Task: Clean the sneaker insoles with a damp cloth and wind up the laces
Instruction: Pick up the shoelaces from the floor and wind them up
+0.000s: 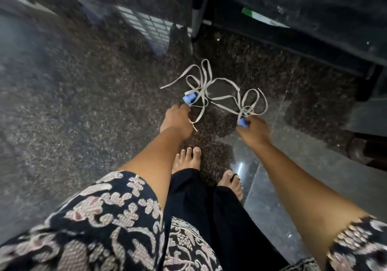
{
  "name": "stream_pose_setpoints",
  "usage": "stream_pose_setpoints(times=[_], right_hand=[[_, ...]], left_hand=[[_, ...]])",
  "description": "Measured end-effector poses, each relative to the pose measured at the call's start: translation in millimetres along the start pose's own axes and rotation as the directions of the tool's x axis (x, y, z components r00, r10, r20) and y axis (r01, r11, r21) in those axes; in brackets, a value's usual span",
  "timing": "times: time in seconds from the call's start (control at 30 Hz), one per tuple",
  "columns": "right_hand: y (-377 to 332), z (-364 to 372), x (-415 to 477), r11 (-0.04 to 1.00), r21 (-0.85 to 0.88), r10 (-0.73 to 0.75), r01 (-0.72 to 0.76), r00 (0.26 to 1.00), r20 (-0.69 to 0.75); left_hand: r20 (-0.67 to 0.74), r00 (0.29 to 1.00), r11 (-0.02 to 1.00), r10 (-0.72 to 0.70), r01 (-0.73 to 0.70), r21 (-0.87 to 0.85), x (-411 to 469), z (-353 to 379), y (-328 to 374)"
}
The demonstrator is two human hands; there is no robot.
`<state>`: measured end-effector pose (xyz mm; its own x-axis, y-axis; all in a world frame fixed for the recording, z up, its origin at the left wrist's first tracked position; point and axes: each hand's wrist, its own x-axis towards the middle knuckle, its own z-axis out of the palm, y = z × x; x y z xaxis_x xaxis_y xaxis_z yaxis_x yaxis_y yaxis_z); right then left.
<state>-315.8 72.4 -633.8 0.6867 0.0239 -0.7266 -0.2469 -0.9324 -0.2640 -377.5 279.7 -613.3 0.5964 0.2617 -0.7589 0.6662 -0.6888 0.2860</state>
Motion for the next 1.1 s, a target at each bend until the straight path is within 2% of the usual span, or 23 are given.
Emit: stream_pose_setpoints(times=[0.1, 0.23, 0.3, 0.4, 0.6, 0.67, 0.77, 0.83, 0.9, 0.93, 0.97, 1.0, 1.03, 1.07, 1.1], right_hand=[[-20.7, 3.9, 2.9, 1.0, 0.018, 0.015, -0.016, 0.998, 0.054], [-51.4, 18.7, 14.5, 0.953, 0.296, 0.036, -0.056, 0.997, 0.073], [-62.9, 22.1, 20.9, 0.936, 0.35, 0.015, -0.037, 0.998, 0.066], [-72.5, 19.1, 25.8, 0.917, 0.397, -0.003, -0.03, 0.997, 0.082], [-70.6, 12.9, 32.1, 0.875, 0.472, 0.024, -0.104, 0.985, 0.172], [-69.4, 9.8, 31.5, 0.858, 0.498, 0.035, -0.127, 0.981, 0.191], [-72.4, 3.7, 20.0, 0.802, 0.566, 0.048, -0.19, 0.965, 0.256], [-77.0, -3.5, 4.8, 0.737, 0.629, 0.063, -0.246, 0.952, 0.299], [-83.6, -13.7, -15.8, 0.659, 0.692, 0.071, -0.297, 0.939, 0.335], [-86.7, -19.1, -26.5, 0.608, 0.725, 0.071, -0.324, 0.932, 0.356], [-91.9, -26.7, -38.4, 0.543, 0.763, 0.071, -0.351, 0.924, 0.375], [-97.7, -35.0, -49.4, 0.469, 0.799, 0.073, -0.376, 0.918, 0.389], [-104.6, -44.8, -61.5, 0.394, 0.827, 0.088, -0.401, 0.912, 0.401], [-112.8, -55.4, -74.1, 0.321, 0.845, 0.109, -0.428, 0.903, 0.416], [-119.9, -65.2, -84.5, 0.256, 0.854, 0.128, -0.453, 0.891, 0.435]], left_hand=[[-0.074, 0.996, 0.998, -0.051, 0.047, -0.052, 18.1, -5.2, -0.7], [-0.155, 0.983, 0.992, -0.095, 0.079, -0.103, 46.2, -2.4, 5.0], [-0.205, 0.975, 0.991, -0.086, 0.062, -0.12, 55.9, 2.3, 8.0], [-0.223, 0.974, 0.998, -0.04, 0.026, -0.066, 63.2, 11.0, 13.9], [-0.219, 0.975, 0.998, 0.045, -0.036, 0.045, 74.7, 16.0, 12.6], [-0.224, 0.974, 0.998, 0.04, -0.049, -0.036, 71.0, 14.5, 6.3], [-0.271, 0.963, 0.958, -0.014, -0.065, -0.28, 53.3, 3.8, -4.9], [-0.279, 0.96, 0.933, 0.009, -0.109, -0.343, 37.3, -7.8, -10.5], [-0.237, 0.971, 0.901, -0.037, -0.07, -0.429, 16.1, -20.2, -9.8], [-0.19, 0.976, 0.833, -0.106, -0.017, -0.552, 4.1, -25.5, -6.7], [-0.106, 0.978, 0.689, -0.177, 0.046, -0.723, -10.9, -36.9, 0.2], [0.006, 0.977, 0.487, -0.212, 0.111, -0.866, -24.8, -48.9, 8.5], [0.12, 0.971, 0.284, -0.208, 0.178, -0.942, -39.9, -62.9, 17.8], [0.199, 0.964, 0.147, -0.176, 0.226, -0.963, -54.1, -77.9, 26.8], [0.246, 0.959, 0.057, -0.143, 0.257, -0.965, -66.5, -91.8, 35.1]])
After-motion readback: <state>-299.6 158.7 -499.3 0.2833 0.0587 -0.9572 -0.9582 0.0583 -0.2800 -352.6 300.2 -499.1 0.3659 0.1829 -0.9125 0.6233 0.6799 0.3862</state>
